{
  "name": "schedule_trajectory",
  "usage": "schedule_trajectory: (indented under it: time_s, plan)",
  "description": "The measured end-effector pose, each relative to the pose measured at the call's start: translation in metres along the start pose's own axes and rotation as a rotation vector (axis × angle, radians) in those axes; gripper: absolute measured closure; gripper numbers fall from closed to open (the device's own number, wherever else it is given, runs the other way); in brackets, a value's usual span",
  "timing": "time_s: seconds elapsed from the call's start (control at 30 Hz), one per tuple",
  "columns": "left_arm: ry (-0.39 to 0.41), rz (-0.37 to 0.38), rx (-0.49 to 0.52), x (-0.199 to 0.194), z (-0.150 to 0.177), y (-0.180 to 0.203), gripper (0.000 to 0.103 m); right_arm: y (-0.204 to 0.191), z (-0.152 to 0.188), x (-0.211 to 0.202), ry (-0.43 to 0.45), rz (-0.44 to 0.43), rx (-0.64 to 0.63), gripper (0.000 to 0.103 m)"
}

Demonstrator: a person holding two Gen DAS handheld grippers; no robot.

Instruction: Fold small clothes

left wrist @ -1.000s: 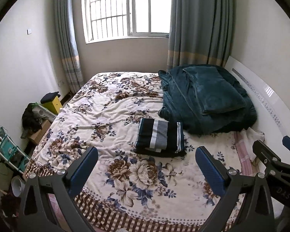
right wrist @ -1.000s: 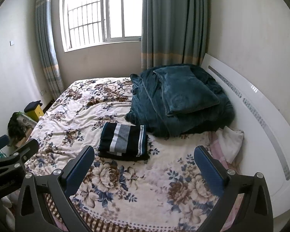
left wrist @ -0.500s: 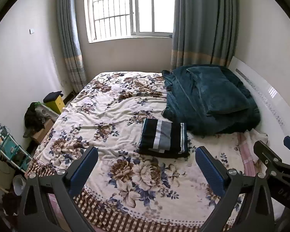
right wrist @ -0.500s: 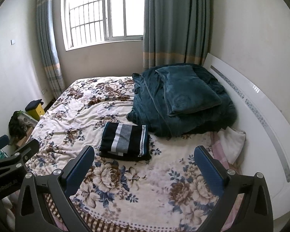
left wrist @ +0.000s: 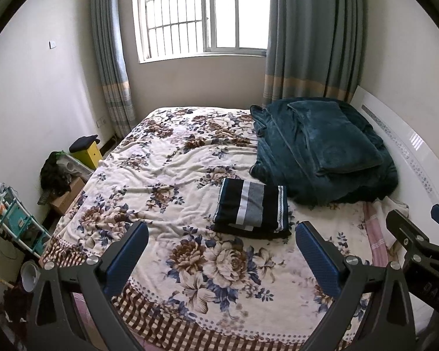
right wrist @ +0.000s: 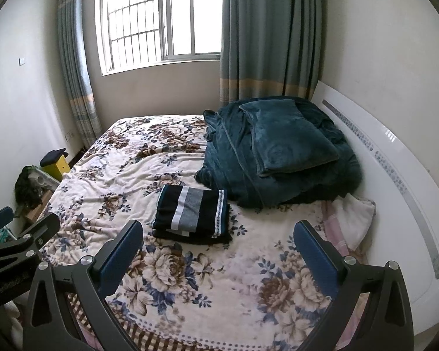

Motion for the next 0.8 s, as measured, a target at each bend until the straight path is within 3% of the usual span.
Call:
schedule_trajectory:
  time_s: [0.8]
  plan:
    - [0.005,0.0,0.006,0.002,-0.004,0.002,0.0,-0.002,-0.01,0.007,0.001,-0.002,-0.004,0.0]
Point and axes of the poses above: each gripper's, at about its wrist camera, not at the fingertips, and x roughly the way its jaws point, y to its right, z to its underside, the point moved 2 cm from there along x, roughly the way its jaws point, and after that the axes turned 3 degrees about -y, right-handed, at the moved point
